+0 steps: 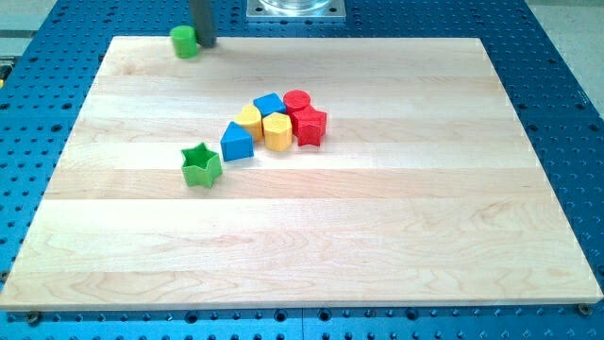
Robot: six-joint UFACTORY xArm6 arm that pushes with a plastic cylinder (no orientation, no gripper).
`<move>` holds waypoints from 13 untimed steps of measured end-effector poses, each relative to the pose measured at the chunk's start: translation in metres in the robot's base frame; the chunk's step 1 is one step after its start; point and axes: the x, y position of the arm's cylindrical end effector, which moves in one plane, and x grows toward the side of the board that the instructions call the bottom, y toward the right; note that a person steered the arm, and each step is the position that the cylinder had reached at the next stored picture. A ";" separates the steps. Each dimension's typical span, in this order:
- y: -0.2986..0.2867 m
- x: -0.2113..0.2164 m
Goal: Place the cube to the top center of the board
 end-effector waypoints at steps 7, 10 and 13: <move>0.164 0.204; 0.141 0.160; 0.123 0.136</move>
